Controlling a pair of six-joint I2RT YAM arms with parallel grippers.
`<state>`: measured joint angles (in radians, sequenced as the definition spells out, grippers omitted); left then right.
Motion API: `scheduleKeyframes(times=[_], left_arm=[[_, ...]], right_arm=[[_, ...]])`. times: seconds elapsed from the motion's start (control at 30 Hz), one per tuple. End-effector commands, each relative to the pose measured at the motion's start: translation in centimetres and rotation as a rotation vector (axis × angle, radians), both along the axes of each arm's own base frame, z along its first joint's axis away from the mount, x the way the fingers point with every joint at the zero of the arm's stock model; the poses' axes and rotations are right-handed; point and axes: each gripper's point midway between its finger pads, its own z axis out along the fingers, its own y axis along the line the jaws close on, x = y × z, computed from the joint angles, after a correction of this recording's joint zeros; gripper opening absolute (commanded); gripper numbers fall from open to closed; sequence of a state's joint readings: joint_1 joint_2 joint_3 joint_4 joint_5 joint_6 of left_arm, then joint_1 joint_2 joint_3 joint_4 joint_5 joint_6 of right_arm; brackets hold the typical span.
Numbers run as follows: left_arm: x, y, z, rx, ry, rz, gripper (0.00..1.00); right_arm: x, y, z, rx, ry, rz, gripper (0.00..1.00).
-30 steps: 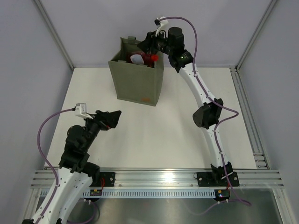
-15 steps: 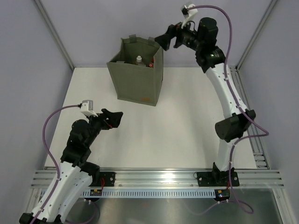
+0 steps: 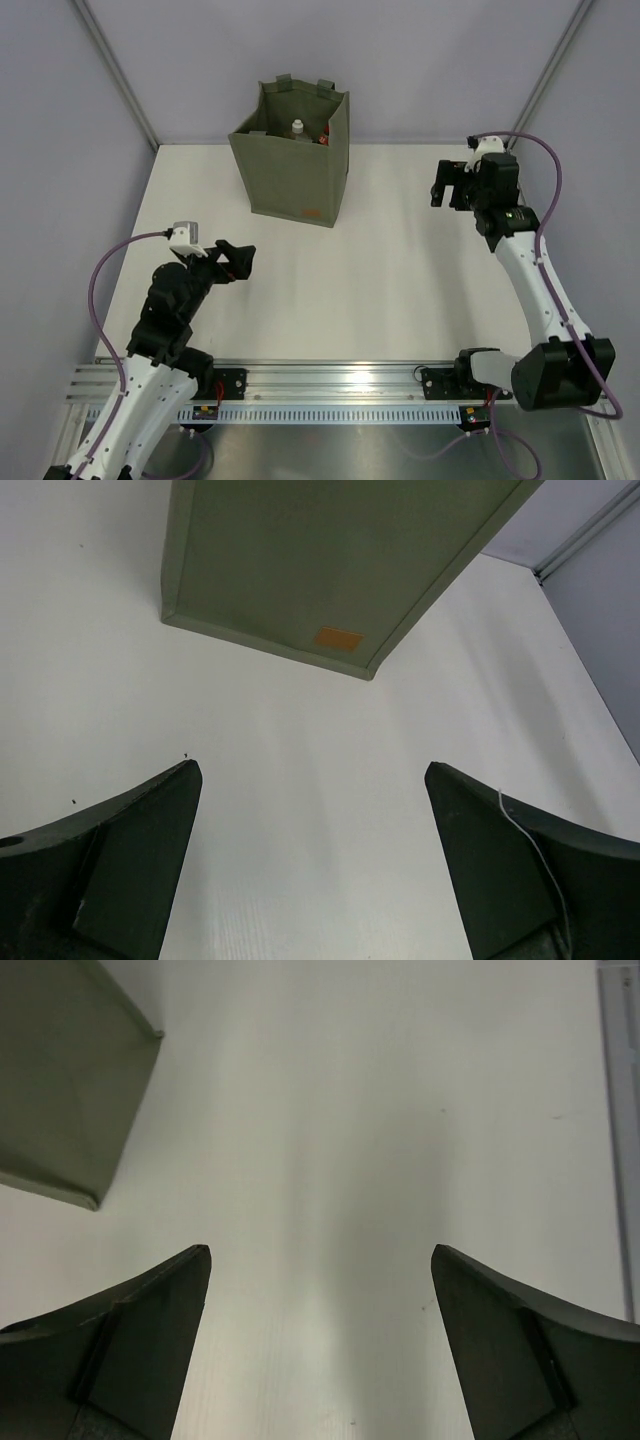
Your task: Place the personal care products into the canvas bag
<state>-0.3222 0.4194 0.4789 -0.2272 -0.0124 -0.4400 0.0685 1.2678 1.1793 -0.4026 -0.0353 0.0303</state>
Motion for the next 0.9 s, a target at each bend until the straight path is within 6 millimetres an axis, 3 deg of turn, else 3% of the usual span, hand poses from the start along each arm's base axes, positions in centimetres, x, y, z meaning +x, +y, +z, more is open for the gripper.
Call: scheduleKeyframes(times=[0.0, 0.23, 0.4, 0.87], left_arm=[[0.7, 0.6, 0.7, 0.015, -0.052, 0.033, 0.99], [0.4, 0.5, 1.1, 0.017, -0.052, 0.023, 0.99], [0.2, 0.7, 1.0, 0.005, -0.053, 0.032, 0.99], [-0.1, 0.6, 0.6, -0.014, -0.041, 0.031, 0.99]], right_arm=[[-1.6, -3.0, 4.1, -0.069, -0.173, -0.146, 1.0], [-3.1, -3.6, 3.4, -0.038, -0.175, -0.199, 1.0], [-2.8, -3.9, 3.0, -0.05, -0.145, -0.222, 1.0], [-1.9, -4.7, 4.5, -0.075, -0.155, -0.262, 0.99]])
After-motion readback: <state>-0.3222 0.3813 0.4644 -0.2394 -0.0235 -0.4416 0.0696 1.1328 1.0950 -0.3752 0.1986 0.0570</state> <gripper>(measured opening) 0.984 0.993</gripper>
